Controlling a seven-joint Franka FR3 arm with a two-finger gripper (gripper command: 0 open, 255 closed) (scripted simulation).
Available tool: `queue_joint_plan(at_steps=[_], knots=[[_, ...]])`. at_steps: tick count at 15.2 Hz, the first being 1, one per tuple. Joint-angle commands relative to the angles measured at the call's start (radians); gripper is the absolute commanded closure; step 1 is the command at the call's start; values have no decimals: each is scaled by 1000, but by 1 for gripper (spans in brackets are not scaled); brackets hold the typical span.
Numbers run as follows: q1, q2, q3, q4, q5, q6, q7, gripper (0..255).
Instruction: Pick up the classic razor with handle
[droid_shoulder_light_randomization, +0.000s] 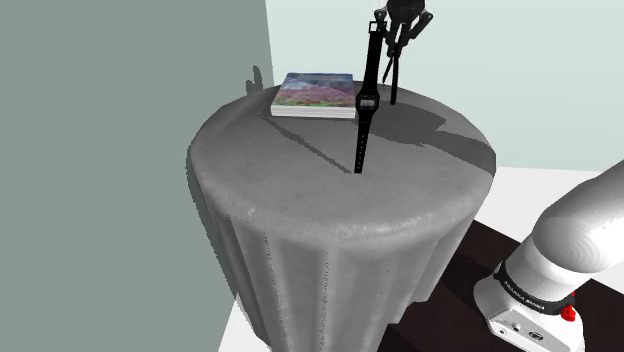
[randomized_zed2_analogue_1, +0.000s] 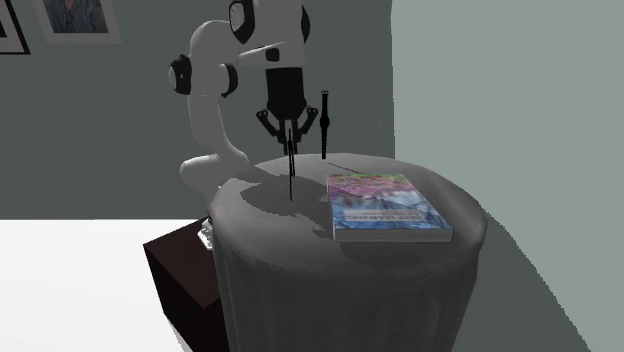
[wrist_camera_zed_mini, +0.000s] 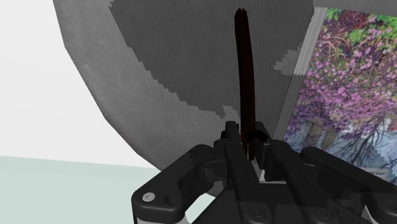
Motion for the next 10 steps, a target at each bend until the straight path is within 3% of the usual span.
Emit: queue_joint_plan(at_steps=[1, 10], knots=[[0, 11, 0, 40, -1, -29, 0, 255], [-1, 58, 1, 192, -5, -135, 3, 255]])
